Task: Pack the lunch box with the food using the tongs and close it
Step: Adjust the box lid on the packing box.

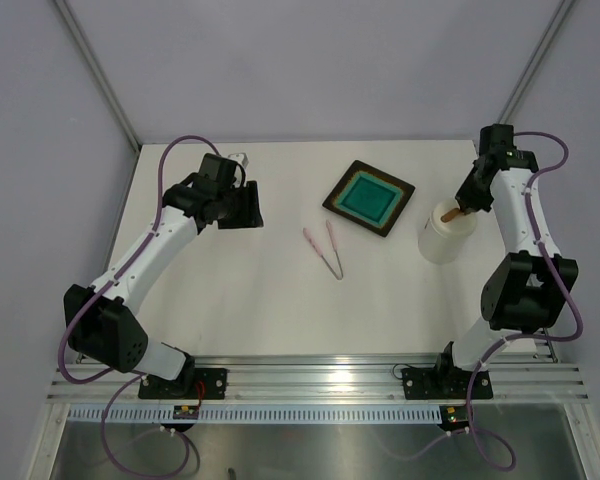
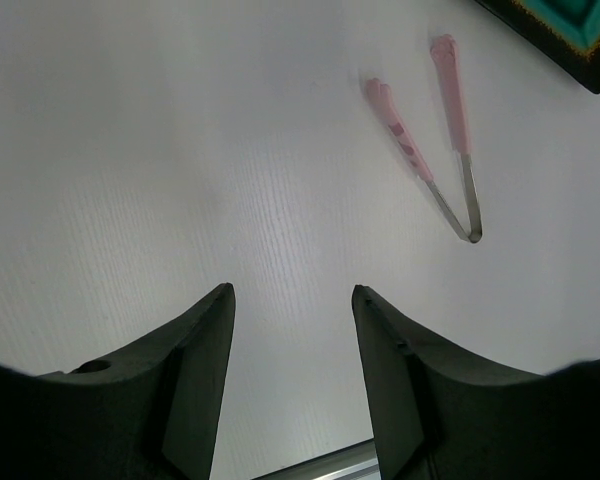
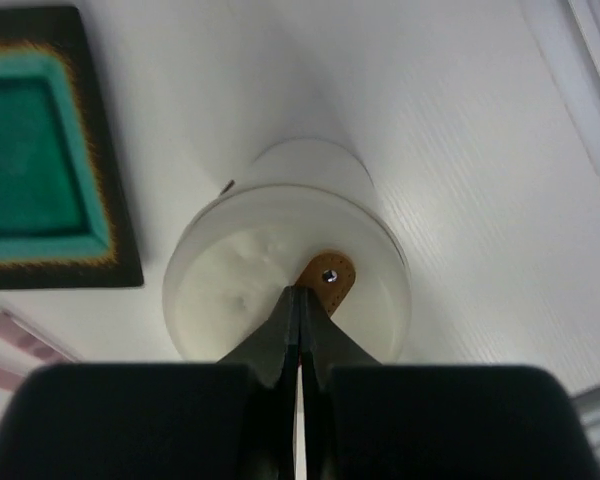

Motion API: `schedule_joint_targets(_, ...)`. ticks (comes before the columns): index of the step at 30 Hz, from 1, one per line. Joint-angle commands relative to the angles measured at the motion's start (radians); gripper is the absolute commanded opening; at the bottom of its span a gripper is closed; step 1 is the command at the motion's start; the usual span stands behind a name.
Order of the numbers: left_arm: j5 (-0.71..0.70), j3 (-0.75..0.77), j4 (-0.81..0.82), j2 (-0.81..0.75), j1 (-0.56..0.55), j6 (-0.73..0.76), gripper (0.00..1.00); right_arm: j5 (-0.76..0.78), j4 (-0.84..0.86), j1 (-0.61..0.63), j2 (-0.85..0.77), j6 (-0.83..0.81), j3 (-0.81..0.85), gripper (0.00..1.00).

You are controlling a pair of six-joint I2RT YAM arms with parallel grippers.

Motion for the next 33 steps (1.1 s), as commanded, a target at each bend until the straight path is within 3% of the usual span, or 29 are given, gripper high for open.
schedule_joint_targets(1, 0.021, -0.006, 0.040, -0.023, 0.006, 0.021, 0.54, -0.073, 0.009, 0.000, 0.021, 0.013, -0.027, 0.00)
schedule_joint_targets(9, 0.033, -0.001, 0.043, -0.022, 0.008, 0.013, 0.54, -0.031, -0.051, 0.000, -0.037, 0.018, 0.171, 0.00)
schedule_joint_targets(15, 0.027, 0.002, 0.040, -0.026, 0.008, 0.013, 0.54, -0.082, -0.085, 0.000, 0.036, 0.019, 0.334, 0.00)
schedule_joint_targets(18, 0.019, 0.003, 0.035, -0.029, 0.008, 0.012, 0.54, -0.112, -0.065, 0.002, 0.061, 0.024, 0.297, 0.00)
schedule_joint_targets(25, 0.019, 0.005, 0.034, -0.025, 0.009, 0.009, 0.54, -0.151, 0.075, 0.009, 0.050, 0.033, -0.071, 0.00)
schedule_joint_targets(29, 0.037, 0.006, 0.034, -0.013, 0.009, 0.009, 0.54, -0.137, 0.069, 0.009, 0.072, 0.022, -0.080, 0.00)
schedule_joint_targets(33, 0.030, 0.008, 0.032, -0.019, 0.008, 0.009, 0.54, -0.140, 0.052, 0.009, 0.013, 0.031, 0.013, 0.00)
